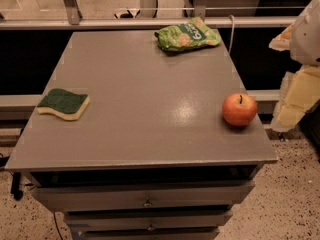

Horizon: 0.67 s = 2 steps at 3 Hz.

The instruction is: Move apple near green rice chip bag

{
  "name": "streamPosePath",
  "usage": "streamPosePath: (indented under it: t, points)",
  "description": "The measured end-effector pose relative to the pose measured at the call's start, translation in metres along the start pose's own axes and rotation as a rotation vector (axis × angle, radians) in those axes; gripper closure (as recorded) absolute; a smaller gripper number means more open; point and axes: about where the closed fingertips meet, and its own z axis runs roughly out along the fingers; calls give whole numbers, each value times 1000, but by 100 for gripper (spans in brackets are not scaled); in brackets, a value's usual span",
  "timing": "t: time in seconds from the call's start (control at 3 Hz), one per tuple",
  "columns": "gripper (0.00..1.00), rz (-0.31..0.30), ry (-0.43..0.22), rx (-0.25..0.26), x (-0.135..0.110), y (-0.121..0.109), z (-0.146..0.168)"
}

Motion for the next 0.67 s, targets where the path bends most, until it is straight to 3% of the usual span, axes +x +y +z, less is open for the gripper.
streamPosePath:
  t: [0.67]
  points:
    - [0,5,-14,10,1,-4,7]
